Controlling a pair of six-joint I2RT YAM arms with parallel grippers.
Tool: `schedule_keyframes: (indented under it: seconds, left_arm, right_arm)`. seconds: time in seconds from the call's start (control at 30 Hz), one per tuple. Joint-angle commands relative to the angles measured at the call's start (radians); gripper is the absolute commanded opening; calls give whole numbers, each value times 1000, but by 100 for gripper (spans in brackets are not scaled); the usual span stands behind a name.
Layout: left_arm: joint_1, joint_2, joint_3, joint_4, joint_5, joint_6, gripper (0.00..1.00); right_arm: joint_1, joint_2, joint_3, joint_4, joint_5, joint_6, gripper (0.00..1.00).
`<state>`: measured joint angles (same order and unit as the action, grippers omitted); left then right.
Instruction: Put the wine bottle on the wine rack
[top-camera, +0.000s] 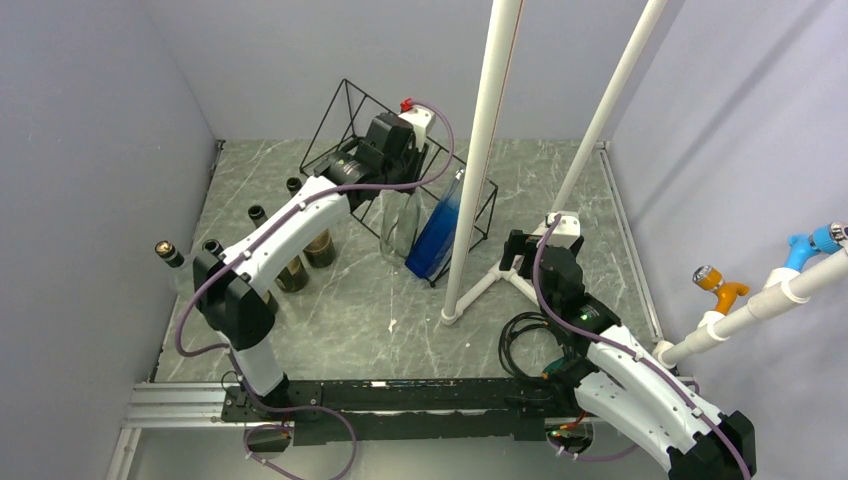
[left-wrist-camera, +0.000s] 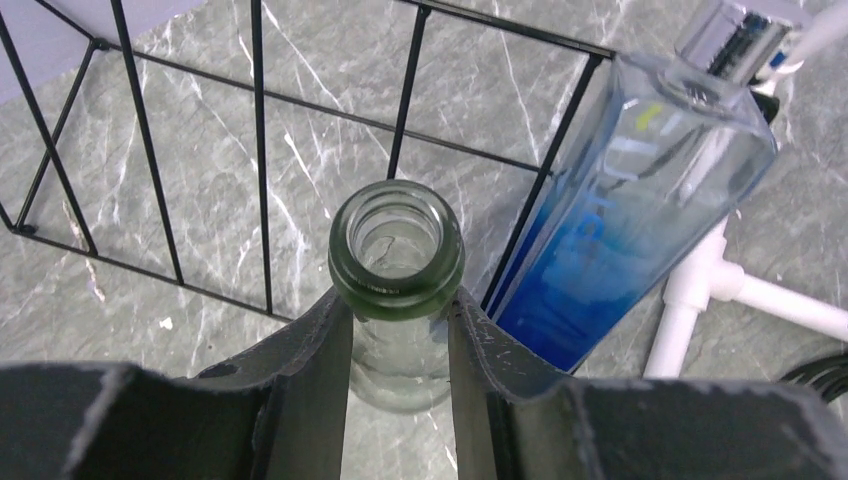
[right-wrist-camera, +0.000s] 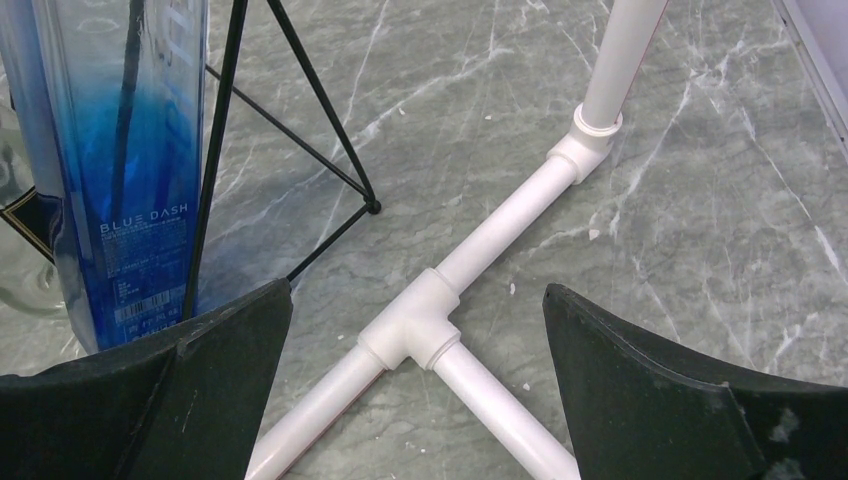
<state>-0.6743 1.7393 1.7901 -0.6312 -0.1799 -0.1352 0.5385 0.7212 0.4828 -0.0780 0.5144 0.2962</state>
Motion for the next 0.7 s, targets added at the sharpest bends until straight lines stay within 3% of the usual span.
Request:
schedule_keyframes:
  seconds: [0.0,0.1,0.33,0.67]
  left_arm:
    - [13,29,104,123,28,-11,0]
    - [17,53,113,123,43,-17,1]
    - [28,93,124,133,69,-27,17]
    - [45,150,163,134,111,-42,30]
  right_arm:
    - [-2,1,0,49,-6,9,100]
    - [-2,2,0,49,-5,9,100]
    - [-2,4,0,50,-7,9,100]
    - [-2,11,0,52,-5,9,100]
